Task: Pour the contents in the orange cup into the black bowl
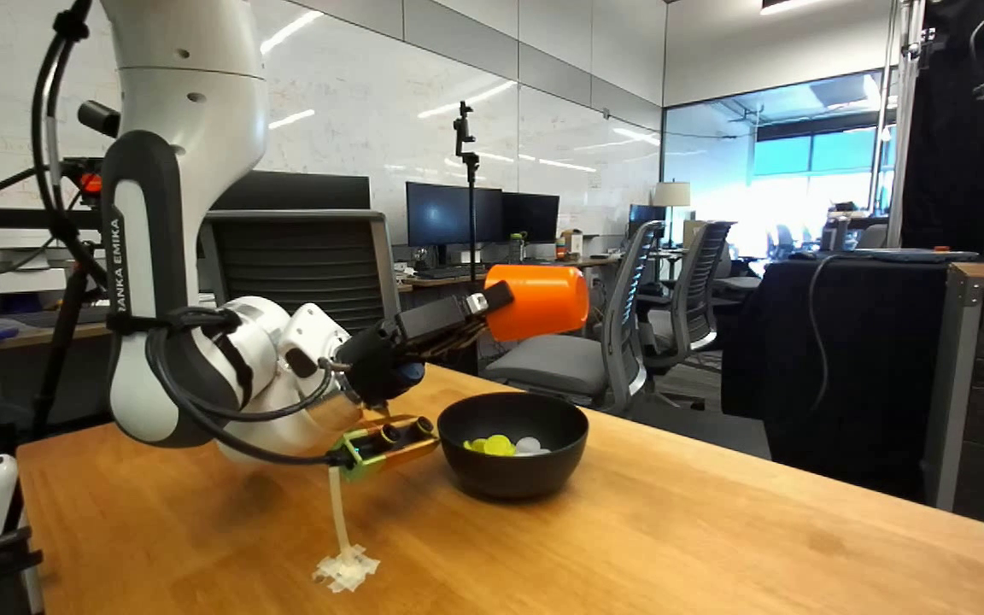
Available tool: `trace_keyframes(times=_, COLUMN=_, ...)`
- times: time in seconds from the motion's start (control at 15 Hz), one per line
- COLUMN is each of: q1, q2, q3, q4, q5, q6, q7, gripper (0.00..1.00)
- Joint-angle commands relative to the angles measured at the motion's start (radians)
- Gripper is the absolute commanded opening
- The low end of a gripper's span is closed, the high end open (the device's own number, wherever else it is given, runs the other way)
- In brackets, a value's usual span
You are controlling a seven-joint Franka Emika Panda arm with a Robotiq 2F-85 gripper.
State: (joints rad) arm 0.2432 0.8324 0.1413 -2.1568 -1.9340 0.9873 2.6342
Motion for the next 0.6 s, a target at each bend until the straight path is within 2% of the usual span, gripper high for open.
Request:
trace_keyframes(times=0.0, q1=-0.011, q2=0.043, q3=0.004, q4=0.055, q5=-0.016, q6=-0.051, q7=-0.027, gripper=0.08)
trace_keyframes(times=0.53, q1=-0.016, q2=0.067, q3=-0.003, q4=0.086, q5=-0.016, q6=-0.083, q7=-0.053, gripper=0.08)
